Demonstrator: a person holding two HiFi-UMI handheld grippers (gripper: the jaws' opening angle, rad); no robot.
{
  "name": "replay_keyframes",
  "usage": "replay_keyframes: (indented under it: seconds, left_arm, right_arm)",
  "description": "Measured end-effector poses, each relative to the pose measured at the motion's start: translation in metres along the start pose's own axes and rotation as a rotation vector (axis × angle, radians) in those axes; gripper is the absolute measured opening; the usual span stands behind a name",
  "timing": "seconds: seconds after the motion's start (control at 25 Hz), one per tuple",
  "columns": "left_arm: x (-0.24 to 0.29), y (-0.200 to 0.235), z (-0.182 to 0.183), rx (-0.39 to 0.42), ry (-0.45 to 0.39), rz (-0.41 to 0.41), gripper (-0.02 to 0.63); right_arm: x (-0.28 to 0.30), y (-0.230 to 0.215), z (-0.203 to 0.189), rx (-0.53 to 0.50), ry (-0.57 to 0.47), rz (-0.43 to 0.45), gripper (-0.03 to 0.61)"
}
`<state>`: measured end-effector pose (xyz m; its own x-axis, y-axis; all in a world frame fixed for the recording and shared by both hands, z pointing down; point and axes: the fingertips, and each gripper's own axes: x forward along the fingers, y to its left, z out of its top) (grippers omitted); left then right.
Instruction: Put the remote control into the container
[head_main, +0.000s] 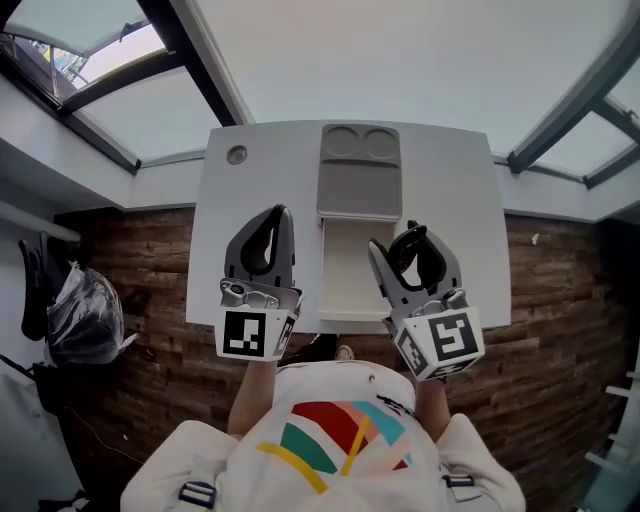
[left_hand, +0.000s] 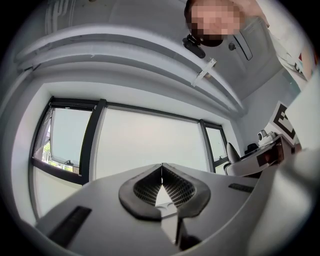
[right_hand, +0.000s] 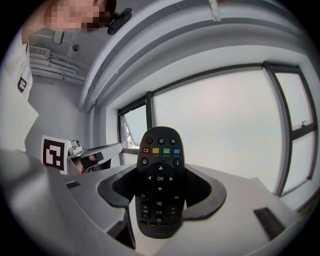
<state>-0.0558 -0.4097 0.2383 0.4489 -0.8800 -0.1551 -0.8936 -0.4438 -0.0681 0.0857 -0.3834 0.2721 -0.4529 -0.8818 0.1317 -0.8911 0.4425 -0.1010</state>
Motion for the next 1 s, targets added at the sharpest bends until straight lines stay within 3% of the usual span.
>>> replay_keyframes:
  seconds: [0.2,0.52,1.0]
  left_arm:
    - [0.018,0.011,-0.028,-0.021,0.060,-0.005,0.008]
    - [0.020,0.028,-0.085,-0.071,0.177,0.020,0.008]
    - [0.017,0.039,-0.126,-0.091,0.260,0.024,0.008]
  right_arm:
    - [0.032,-0.004,-0.023,0.047,0.082,0.016,0.258]
    - [0.074,-0.002,-0.123,0.098,0.361,0.017,0.258]
    - [0.089,0.008,-0.228,-0.018,0.706,0.031,0.258]
